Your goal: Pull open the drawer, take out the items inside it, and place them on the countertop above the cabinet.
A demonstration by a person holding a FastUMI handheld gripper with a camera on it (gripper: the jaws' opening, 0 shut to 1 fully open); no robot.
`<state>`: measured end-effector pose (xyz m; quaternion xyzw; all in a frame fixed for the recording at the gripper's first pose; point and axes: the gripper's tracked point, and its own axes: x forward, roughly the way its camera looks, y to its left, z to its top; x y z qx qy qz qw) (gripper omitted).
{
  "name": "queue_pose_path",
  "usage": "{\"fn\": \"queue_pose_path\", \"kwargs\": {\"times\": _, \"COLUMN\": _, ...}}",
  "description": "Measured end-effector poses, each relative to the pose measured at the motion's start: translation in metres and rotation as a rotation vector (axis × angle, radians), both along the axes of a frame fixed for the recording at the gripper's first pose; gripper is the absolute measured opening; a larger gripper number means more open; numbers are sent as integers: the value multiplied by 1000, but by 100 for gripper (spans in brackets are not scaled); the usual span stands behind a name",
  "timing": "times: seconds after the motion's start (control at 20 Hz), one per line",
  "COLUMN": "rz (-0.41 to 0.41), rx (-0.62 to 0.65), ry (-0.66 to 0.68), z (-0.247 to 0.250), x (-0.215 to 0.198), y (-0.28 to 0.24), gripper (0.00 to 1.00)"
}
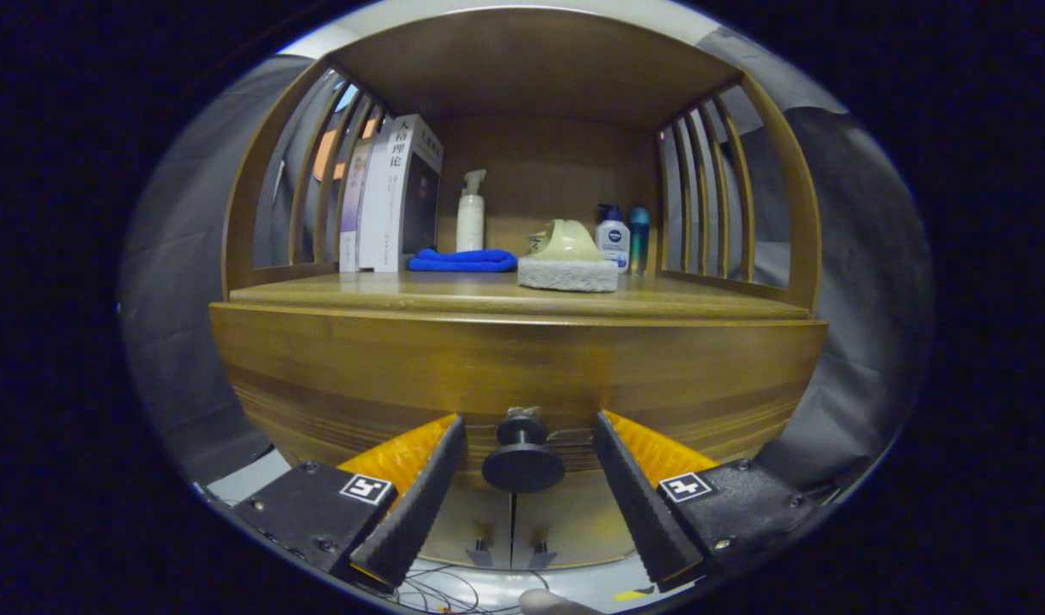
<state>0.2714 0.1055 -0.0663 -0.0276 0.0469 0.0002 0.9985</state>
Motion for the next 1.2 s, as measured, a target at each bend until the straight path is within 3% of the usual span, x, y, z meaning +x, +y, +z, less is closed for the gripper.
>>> {"fn": "queue_pose_path", "kwargs": {"times": 0.65, "rz": -1, "rx": 9, "ry": 31, "z": 10, "x": -2, "y": -5, "gripper": 99}}
{"fn": "queue_pose_path", "kwargs": {"times": 1.2, "rz": 44, "rx": 43, "ry": -57, "z": 47, "x": -160, "y": -65, "gripper": 99}}
